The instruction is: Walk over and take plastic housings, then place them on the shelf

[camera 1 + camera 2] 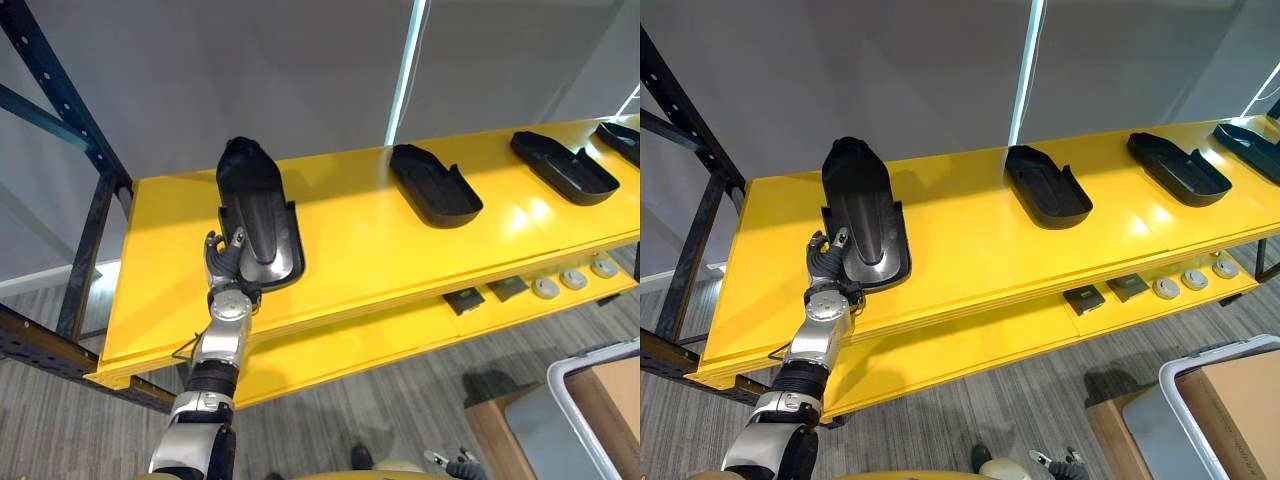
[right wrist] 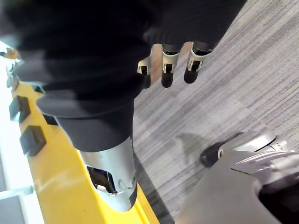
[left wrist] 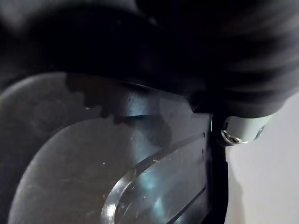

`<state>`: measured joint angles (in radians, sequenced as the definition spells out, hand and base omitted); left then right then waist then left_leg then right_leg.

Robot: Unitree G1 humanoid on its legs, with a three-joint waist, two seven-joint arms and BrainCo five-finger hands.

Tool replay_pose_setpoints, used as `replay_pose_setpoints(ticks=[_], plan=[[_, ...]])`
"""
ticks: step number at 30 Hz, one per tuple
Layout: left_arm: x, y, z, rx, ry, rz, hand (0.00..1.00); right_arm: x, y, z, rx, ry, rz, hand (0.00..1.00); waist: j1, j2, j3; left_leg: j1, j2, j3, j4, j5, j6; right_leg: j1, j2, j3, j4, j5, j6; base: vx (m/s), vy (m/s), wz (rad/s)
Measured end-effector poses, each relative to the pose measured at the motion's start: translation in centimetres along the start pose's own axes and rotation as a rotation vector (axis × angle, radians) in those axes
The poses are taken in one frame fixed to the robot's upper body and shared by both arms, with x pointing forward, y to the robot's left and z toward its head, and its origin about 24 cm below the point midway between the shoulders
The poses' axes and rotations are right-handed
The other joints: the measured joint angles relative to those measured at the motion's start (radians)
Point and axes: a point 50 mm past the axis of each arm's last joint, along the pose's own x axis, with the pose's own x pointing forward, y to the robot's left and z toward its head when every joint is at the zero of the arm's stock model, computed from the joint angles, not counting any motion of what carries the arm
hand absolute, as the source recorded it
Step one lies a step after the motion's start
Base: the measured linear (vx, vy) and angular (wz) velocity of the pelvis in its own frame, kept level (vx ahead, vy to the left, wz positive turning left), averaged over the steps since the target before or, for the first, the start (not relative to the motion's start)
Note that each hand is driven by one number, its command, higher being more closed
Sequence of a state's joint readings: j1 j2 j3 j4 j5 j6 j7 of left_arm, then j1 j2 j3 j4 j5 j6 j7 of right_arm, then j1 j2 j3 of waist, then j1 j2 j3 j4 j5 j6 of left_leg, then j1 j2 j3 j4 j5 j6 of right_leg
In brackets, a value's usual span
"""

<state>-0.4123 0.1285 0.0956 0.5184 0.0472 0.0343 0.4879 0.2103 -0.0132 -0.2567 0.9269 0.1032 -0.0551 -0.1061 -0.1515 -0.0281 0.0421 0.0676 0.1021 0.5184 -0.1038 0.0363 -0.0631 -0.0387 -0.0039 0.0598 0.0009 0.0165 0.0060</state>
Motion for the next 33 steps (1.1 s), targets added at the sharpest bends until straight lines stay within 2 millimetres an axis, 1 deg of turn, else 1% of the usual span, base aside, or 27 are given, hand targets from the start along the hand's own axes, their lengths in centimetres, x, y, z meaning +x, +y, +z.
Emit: replay_pose_setpoints(ticks=[3,9,12,15,20,21,27,32,33], plan=[[0.0,0.3,0.3,-0.043,0.003,0.045,0.00,0.0,0.1,0.0,0.003,0.001,0.002,0.00,0.000,-0.004,0.002,0.000,0.000,0.000,0.000,0.000,0.000,0.001,0.000,-0.001,-0.001,0.002,0.002,0.00,0.000,0.00],[0.0,0.7,0.9,-0.111,-0.001,0.113,0.00,0.1,0.2,0.2,0.003,-0.004,0.002,0.00,0.001,-0.003,0.005,0.004,0.002,-0.003,0.000,0.000,0.000,0.016,0.001,-0.004,-0.006,0.002,0.002,0.02,0.002,0.02],[-0.1,0.6,1.1,-0.128,-0.003,0.118,0.00,0.2,0.5,0.7,0.004,-0.017,0.009,0.00,0.001,0.000,0.010,0.005,0.003,-0.004,0.000,0.000,0.000,0.017,0.001,-0.004,-0.005,0.001,0.002,0.00,0.000,0.00],[-0.2,0.6,1.8,-0.147,-0.029,0.118,0.00,0.3,0.6,0.9,0.004,-0.023,0.011,0.00,0.001,0.002,0.012,0.006,0.003,-0.007,0.000,0.000,0.000,0.019,0.001,-0.007,-0.004,0.001,0.002,0.00,0.000,0.02],[-0.4,0.6,4.1,-0.174,-0.142,0.109,0.00,0.3,0.3,0.7,0.001,-0.015,0.005,0.00,0.001,0.002,0.013,0.003,0.003,-0.020,0.000,0.001,0.001,0.018,-0.002,-0.003,0.000,0.000,0.003,-0.02,0.001,0.05],[-0.5,0.6,4.4,-0.168,-0.155,0.105,0.00,0.3,0.3,0.6,-0.001,-0.012,0.004,0.00,0.002,0.002,0.013,0.002,0.003,-0.021,0.000,0.001,0.001,0.018,-0.002,-0.003,0.000,0.000,0.003,-0.02,0.004,0.04],[-1.2,-0.3,6.2,-0.071,-0.278,0.043,0.00,0.3,0.0,0.2,-0.004,0.008,0.001,0.00,0.002,0.001,0.012,-0.002,0.004,-0.027,0.000,0.002,0.003,0.016,-0.004,-0.005,0.001,0.000,0.003,0.00,0.001,0.01],[-2.4,-1.3,8.4,-0.032,-0.408,0.009,0.00,0.3,-0.1,0.2,-0.004,0.006,0.001,0.00,0.002,0.002,0.013,-0.007,0.005,-0.040,0.000,0.006,0.007,0.016,-0.004,-0.014,0.004,0.000,0.003,-0.01,-0.003,0.07],[-3.0,-1.6,9.0,-0.043,-0.439,-0.002,0.00,0.3,-0.1,0.2,-0.004,0.005,0.001,0.00,0.003,0.002,0.013,-0.008,0.007,-0.045,0.000,0.007,0.009,0.016,-0.004,-0.018,0.006,0.000,0.003,-0.02,-0.005,0.10]])
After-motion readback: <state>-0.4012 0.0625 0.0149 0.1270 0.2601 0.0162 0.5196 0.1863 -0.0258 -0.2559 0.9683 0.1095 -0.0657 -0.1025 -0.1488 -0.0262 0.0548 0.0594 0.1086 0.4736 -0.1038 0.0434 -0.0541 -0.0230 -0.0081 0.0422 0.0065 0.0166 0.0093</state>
